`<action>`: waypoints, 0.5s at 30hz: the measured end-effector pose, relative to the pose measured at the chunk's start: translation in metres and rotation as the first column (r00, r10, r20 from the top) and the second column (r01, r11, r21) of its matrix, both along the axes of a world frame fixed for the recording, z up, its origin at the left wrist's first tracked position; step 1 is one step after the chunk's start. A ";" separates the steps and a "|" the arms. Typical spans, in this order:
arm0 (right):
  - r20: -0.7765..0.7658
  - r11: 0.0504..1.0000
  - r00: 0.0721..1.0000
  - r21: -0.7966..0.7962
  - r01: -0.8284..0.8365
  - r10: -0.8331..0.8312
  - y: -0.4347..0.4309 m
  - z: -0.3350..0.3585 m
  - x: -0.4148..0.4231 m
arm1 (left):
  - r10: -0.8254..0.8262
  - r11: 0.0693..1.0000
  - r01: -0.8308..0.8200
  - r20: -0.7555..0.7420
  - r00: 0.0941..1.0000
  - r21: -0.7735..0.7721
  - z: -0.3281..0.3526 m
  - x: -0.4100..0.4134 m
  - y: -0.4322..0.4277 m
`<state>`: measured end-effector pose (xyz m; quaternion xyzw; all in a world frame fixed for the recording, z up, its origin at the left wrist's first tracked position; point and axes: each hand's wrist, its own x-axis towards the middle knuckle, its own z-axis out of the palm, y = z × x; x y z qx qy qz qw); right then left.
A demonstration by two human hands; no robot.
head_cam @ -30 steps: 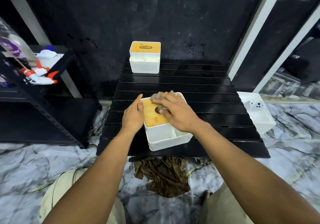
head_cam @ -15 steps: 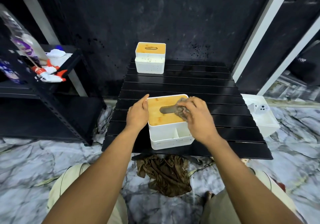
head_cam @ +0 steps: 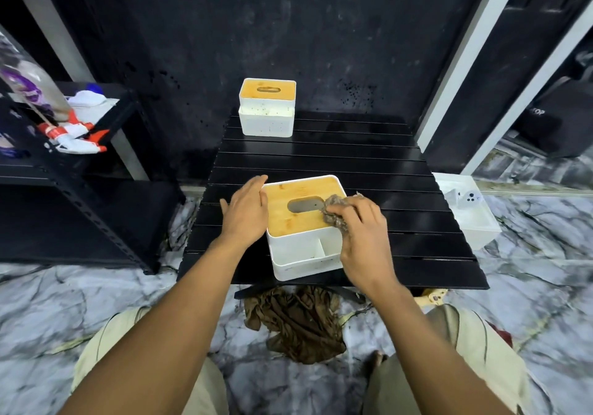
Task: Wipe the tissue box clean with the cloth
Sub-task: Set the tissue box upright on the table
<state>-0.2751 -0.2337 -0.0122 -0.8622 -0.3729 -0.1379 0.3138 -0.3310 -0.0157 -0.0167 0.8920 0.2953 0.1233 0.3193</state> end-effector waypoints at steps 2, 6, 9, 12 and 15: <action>-0.105 0.980 0.993 0.188 0.063 -0.044 -0.001 -0.005 -0.018 | -0.069 0.979 0.084 -0.088 0.994 0.187 0.005 -0.003 -0.002; -0.365 0.905 0.927 0.360 0.228 -0.088 0.002 -0.015 -0.044 | -0.241 0.876 0.266 -0.112 0.964 0.402 0.010 -0.017 -0.004; -0.391 0.903 0.908 0.318 0.289 -0.153 0.008 -0.023 -0.037 | -0.534 0.785 0.577 -0.227 0.815 0.226 0.010 -0.032 0.000; -0.375 0.885 0.883 0.254 0.391 -0.283 0.007 -0.020 -0.017 | -0.589 0.718 0.662 -0.319 0.743 0.215 0.015 -0.042 0.002; -0.353 0.884 0.871 0.194 0.425 -0.341 0.011 -0.017 -0.021 | -0.524 0.744 0.607 -0.319 0.790 0.281 0.017 -0.042 -0.009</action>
